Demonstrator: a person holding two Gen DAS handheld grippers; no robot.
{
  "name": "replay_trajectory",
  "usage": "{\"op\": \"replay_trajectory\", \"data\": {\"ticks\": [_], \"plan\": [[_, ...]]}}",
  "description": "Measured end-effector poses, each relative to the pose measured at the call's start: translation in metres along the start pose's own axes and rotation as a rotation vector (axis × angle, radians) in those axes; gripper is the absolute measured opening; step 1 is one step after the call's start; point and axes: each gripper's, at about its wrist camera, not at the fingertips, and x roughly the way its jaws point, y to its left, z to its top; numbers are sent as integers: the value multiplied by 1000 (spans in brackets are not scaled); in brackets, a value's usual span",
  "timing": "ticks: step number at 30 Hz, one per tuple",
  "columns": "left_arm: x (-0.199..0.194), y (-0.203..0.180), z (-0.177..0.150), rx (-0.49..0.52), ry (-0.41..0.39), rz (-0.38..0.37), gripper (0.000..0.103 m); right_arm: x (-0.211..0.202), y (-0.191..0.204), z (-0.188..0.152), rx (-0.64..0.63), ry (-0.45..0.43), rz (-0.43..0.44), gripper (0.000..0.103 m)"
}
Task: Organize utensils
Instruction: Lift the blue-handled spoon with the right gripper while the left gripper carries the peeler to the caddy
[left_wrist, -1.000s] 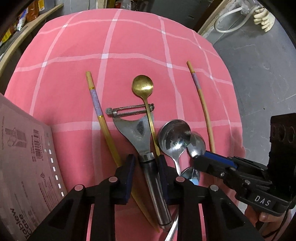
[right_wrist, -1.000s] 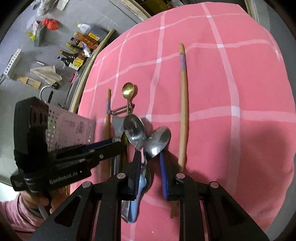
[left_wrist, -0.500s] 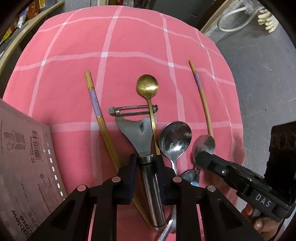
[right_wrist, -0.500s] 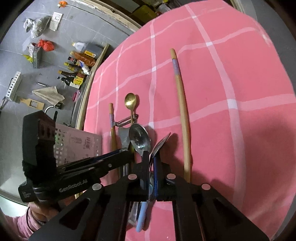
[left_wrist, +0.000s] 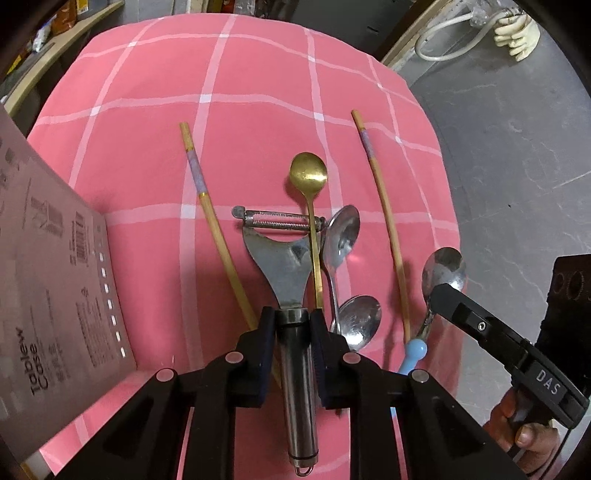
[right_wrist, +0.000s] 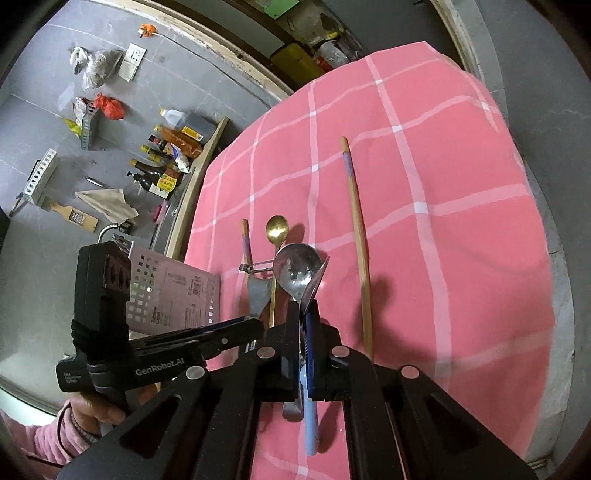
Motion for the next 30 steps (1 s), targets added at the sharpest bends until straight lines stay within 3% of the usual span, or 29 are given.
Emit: {"op": "replay_trajectory", "data": {"ticks": [14, 30], "plan": [[-22, -13, -15, 66, 34, 67, 17, -18, 20, -10, -75, -65, -44, 3], [-91, -14, -21, 131, -26, 79, 17, -42, 57, -6, -167, -163, -48, 3]]}}
